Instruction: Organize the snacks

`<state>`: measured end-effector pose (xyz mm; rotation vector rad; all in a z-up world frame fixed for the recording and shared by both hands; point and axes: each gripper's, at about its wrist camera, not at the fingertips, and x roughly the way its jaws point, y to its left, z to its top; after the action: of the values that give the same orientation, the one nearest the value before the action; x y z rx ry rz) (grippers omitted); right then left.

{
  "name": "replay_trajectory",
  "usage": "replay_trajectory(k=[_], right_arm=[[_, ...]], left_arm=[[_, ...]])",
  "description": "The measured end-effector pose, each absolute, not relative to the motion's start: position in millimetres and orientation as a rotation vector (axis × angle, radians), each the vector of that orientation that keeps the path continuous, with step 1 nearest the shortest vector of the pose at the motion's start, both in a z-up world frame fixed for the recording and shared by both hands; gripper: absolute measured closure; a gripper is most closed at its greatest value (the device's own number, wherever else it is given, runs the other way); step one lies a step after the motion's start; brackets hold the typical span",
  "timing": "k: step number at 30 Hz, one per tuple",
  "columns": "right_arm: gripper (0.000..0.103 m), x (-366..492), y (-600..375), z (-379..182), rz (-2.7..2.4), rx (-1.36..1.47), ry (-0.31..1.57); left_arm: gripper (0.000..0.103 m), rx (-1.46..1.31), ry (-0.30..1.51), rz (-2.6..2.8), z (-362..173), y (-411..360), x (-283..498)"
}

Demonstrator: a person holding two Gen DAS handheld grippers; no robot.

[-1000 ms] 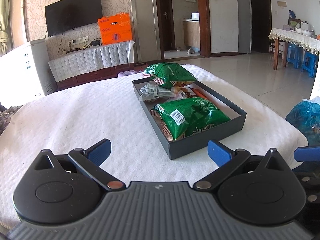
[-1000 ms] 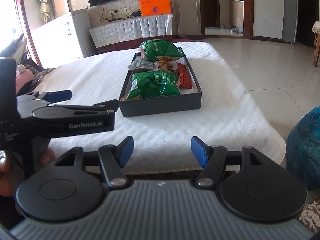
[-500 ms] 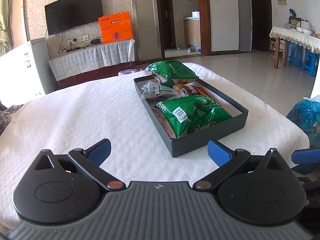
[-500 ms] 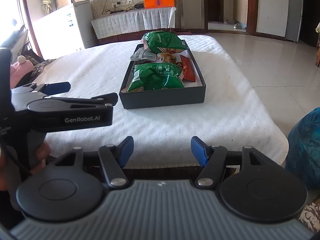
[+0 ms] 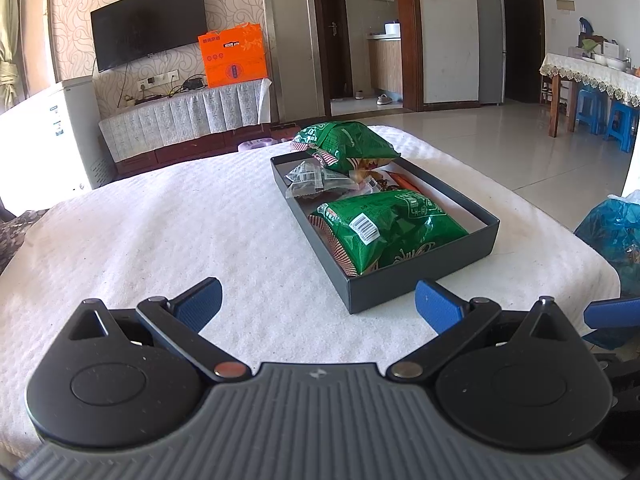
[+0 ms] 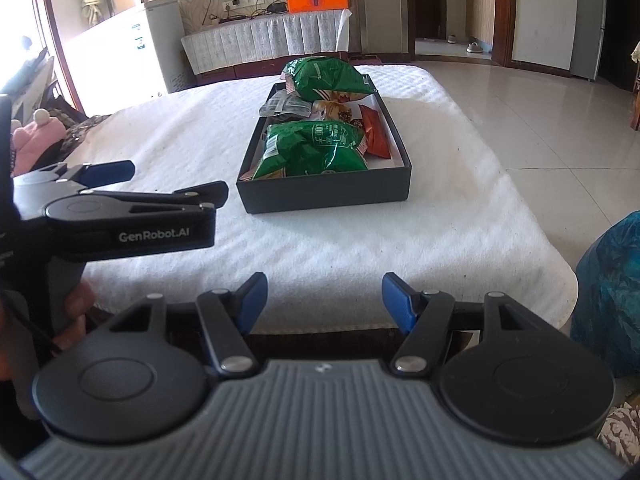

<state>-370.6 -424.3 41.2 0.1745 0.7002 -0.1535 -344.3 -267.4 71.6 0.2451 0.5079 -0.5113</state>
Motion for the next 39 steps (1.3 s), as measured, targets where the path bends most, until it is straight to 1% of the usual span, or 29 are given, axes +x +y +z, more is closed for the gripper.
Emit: replay_trajectory(k=[39], right_arm=[[0.037, -366.5, -424.7, 37.6, -0.14, 0.184, 0.728]], left_arm=[[0.0, 0.25, 0.518, -0.52, 68.6, -267.1, -342.8]])
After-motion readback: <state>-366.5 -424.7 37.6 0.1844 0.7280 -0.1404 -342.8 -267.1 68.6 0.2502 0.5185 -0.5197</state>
